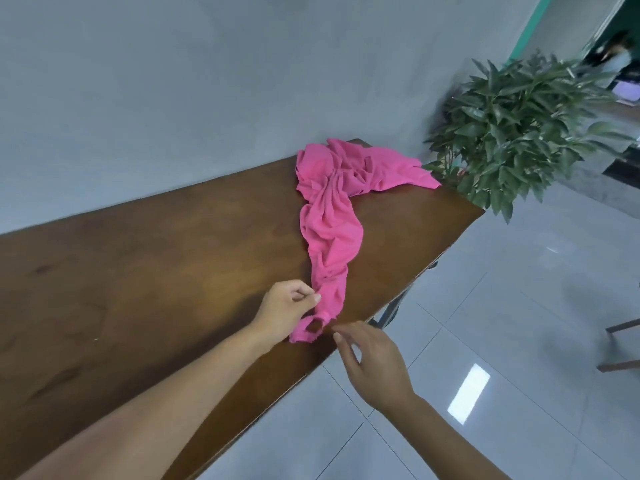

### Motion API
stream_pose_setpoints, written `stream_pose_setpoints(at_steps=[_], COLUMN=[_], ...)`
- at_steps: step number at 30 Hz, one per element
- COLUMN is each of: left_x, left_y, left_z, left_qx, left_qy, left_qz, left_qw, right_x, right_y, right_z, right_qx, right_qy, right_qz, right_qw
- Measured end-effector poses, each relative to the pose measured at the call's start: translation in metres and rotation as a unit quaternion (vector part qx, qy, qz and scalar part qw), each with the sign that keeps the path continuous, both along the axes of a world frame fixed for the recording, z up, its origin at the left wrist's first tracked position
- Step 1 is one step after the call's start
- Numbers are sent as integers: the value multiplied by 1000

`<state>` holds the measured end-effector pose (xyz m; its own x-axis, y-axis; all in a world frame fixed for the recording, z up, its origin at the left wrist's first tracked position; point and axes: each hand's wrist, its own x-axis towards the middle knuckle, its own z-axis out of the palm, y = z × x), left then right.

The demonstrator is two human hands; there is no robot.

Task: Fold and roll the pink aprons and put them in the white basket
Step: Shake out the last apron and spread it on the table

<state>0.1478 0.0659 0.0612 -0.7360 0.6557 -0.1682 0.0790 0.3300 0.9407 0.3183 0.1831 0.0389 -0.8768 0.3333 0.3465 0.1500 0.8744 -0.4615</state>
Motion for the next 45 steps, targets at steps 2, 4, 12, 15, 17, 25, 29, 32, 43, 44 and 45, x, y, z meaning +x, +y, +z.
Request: stream_pose_setpoints(at_steps=[2, 4, 12, 15, 17, 25, 29, 32, 43, 44, 45], left_x=[2, 3, 7, 16, 27, 62, 71, 71, 33, 33, 36], left_y=[4, 3, -35, -59, -78, -147, -175, -200, -293, -297, -300], left_z=[7, 17, 54, 56, 54, 58, 66, 70, 44, 39, 34], left_qx=[32, 61, 33, 2, -9, 68, 62, 33, -187, -197, -194], left_qy=[-33, -47, 16, 57, 64, -59, -57, -39, 62, 80, 110], left_qz=[41, 75, 140, 165, 200, 319, 320, 302, 258, 261, 263], left_qw=[998, 994, 989, 985, 978, 943, 944, 952, 946, 942, 939], right_x=[6, 9, -20, -42, -59, -97, -104, -108, -91, -90, -88], right_y=[20, 39, 76, 70, 61, -26, -72, -97, -180, -187, -194], right_z=[2, 4, 23, 35, 38, 19, 7, 5, 23, 21, 19], right_qx=[-15, -28, -87, -88, -72, -36, 3, -16, -137, -147, -152], right_qy=[2, 7, 40, 53, 68, 10, 58, 102, -33, -47, -58], right_qz=[-2, 3, 106, 152, 186, 315, 303, 304, 331, 317, 301], right_qw=[1000, 1000, 990, 983, 978, 949, 951, 947, 933, 936, 940])
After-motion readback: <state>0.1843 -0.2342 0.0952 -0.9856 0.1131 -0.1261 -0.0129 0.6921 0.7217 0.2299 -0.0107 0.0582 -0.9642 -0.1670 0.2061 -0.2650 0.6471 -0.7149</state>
